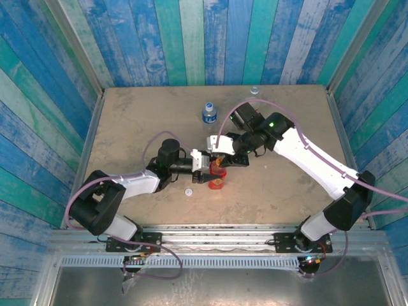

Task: Screw on the bottle caps

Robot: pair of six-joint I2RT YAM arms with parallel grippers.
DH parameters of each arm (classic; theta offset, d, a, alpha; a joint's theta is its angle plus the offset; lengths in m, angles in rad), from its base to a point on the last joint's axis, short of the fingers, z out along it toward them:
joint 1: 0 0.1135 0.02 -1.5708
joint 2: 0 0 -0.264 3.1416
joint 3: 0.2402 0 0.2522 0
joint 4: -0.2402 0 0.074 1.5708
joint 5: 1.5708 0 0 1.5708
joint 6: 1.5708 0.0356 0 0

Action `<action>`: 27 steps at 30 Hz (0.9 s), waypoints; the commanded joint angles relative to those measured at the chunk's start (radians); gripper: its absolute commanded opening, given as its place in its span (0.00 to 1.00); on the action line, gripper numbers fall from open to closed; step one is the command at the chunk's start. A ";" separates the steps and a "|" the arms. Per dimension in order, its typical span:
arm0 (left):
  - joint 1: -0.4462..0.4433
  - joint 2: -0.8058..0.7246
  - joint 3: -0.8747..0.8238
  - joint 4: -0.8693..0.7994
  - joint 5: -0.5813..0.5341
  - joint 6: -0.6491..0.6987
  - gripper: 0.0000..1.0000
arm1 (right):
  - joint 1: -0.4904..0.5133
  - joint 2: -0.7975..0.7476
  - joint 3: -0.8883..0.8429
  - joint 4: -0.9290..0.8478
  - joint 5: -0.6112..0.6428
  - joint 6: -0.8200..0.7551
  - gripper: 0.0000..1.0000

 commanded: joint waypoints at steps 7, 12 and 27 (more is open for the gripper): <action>-0.006 -0.015 0.005 -0.071 0.006 -0.005 0.60 | -0.005 0.014 0.013 -0.036 -0.008 0.028 0.33; -0.006 -0.019 -0.001 -0.042 -0.054 -0.040 0.59 | -0.004 0.023 -0.004 -0.036 -0.015 0.112 0.26; -0.006 -0.054 -0.028 0.022 -0.231 -0.104 0.59 | 0.216 -0.068 -0.211 0.174 0.521 1.054 0.11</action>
